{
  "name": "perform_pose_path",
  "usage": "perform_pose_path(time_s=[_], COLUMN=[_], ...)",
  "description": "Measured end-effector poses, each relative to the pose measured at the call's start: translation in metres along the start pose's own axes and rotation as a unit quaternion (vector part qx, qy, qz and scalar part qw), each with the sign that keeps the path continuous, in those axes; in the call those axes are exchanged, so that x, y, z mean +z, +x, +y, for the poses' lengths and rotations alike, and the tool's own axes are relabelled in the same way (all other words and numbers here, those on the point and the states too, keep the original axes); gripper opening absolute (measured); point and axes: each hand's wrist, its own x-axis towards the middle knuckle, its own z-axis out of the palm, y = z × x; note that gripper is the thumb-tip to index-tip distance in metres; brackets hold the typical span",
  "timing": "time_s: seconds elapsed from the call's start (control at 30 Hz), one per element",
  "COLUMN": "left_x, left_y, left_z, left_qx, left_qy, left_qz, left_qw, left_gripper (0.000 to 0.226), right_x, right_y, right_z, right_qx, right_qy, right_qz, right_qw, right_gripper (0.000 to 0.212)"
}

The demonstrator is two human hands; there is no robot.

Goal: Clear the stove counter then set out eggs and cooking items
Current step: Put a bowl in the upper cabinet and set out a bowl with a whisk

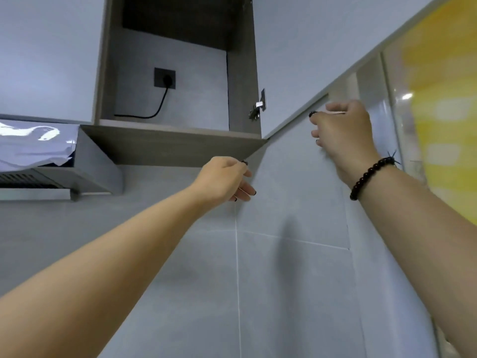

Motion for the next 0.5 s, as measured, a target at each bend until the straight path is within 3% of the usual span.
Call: perform_pose_path(time_s=[0.2, 0.3, 0.5], left_x=[0.023, 0.029, 0.030], left_y=[0.016, 0.021, 0.023], left_z=[0.042, 0.061, 0.087], left_qx=[0.050, 0.072, 0.114], left_qy=[0.003, -0.005, -0.022], left_qz=[-0.008, -0.006, 0.040], left_qw=[0.999, 0.997, 0.992], left_gripper=[0.026, 0.024, 0.026], right_x=[-0.007, -0.007, -0.006], right_y=[0.025, 0.034, 0.049], right_z=[-0.007, -0.014, -0.022], right_qx=[-0.047, -0.042, -0.089], right_qy=[0.016, 0.046, 0.061], right_qz=[0.066, 0.056, 0.031], right_qw=[0.997, 0.996, 0.994], right_gripper=[0.067, 0.075, 0.036])
